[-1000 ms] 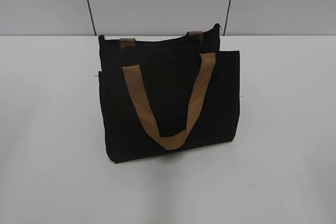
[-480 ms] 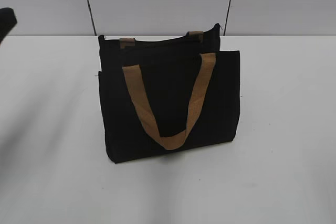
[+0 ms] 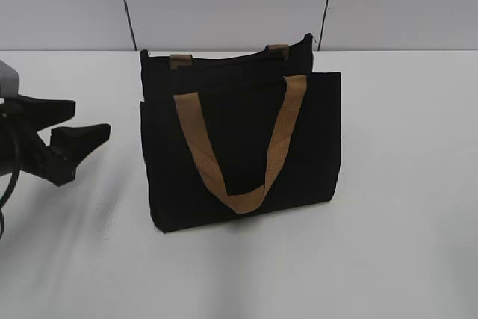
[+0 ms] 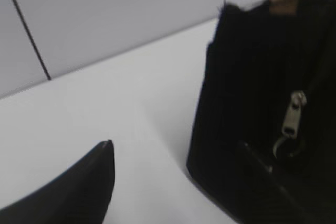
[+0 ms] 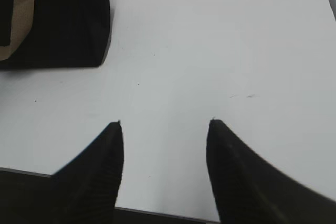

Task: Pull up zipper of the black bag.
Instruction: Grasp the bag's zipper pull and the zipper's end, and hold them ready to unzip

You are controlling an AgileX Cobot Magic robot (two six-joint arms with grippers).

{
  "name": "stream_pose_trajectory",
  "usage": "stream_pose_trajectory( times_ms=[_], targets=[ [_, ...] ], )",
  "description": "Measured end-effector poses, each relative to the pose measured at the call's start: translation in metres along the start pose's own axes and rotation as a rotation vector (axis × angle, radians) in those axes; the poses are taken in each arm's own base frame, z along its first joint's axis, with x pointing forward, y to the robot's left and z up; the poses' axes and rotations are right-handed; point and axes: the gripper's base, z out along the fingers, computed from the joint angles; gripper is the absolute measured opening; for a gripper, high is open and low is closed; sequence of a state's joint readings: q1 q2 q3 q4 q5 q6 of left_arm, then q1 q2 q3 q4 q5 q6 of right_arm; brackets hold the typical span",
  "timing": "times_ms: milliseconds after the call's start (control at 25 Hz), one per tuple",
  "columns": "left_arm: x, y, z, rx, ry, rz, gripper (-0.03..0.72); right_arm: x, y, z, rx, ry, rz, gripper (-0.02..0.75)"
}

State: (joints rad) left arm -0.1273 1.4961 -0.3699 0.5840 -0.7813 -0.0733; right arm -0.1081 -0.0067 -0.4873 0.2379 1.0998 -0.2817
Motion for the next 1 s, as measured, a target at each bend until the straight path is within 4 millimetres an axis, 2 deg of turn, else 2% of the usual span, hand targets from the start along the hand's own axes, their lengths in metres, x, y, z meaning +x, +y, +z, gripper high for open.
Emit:
stream_pose_trajectory(
  times_ms=[160, 400, 840, 1000],
  targets=[
    [0.020, -0.011, 0.013, 0.103, 0.053, -0.016, 0.531, 0.000, 0.000, 0.000, 0.000, 0.000, 0.000, 0.402],
    [0.037, -0.032, 0.029, 0.220, 0.086, -0.045, 0.529, 0.000, 0.000, 0.000, 0.000, 0.000, 0.000, 0.402],
    [0.041, -0.035, 0.056, 0.312, 0.020, -0.033, 0.529, 0.000, 0.000, 0.000, 0.000, 0.000, 0.000, 0.401],
    [0.038, -0.032, 0.067, 0.321, -0.002, -0.018, 0.498, 0.000, 0.000, 0.000, 0.000, 0.000, 0.000, 0.401]
  ],
)
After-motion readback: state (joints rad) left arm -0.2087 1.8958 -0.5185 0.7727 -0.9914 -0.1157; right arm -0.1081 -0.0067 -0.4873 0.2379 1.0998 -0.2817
